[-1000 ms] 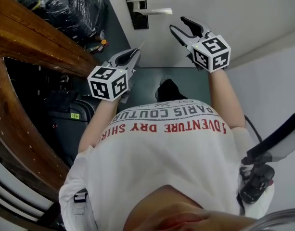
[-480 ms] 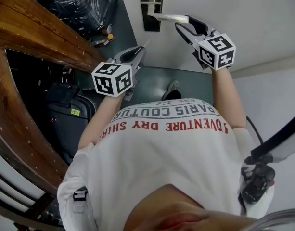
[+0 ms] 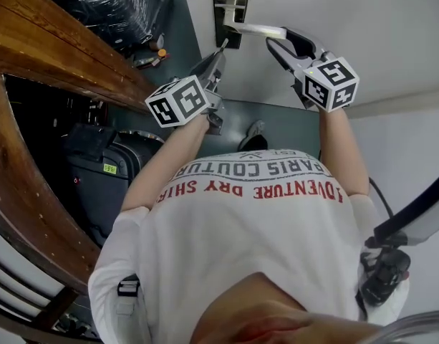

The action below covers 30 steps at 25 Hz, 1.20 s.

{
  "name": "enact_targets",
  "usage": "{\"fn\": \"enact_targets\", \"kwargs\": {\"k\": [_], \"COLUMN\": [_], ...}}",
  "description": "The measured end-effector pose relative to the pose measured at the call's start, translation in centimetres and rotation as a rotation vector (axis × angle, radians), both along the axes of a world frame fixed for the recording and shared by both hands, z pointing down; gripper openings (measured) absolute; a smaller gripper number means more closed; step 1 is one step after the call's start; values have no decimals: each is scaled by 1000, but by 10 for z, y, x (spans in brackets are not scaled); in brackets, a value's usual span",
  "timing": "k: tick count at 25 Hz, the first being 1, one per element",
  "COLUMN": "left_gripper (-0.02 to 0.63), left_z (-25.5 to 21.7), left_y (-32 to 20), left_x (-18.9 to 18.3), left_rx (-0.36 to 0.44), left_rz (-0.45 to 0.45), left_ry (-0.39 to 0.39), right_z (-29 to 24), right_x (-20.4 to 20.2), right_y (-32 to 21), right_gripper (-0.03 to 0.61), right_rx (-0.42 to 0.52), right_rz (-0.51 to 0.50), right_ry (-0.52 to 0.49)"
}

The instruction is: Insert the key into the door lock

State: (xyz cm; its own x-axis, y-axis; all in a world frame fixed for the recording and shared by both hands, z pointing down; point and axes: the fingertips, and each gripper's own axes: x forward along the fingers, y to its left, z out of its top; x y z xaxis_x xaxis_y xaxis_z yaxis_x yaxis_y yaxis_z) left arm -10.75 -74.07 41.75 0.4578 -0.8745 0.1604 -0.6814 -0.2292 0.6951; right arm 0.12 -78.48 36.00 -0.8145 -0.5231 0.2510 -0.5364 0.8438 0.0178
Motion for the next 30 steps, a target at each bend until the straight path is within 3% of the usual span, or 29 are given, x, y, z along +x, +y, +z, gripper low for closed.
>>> {"fn": "enact_targets", "kwargs": {"k": [6,16,30], "left_gripper": [23,23,23], "left_z": [16,25,27], "left_y": [-26,-34,-44], "left_x": [0,5,6], "left_rx": [-59,-74,-80], "left_rz": [-102,-145,-211], "left_ry": [224,459,642], "right_z": [3,4,4], "right_x": [0,0,0], "right_y": [-1,2,0], "right_gripper": [175,173,172], "right_rx": [-10,-19,-49], "right_rz": [-16,-15,-23], "right_ry": [15,2,-20]}}
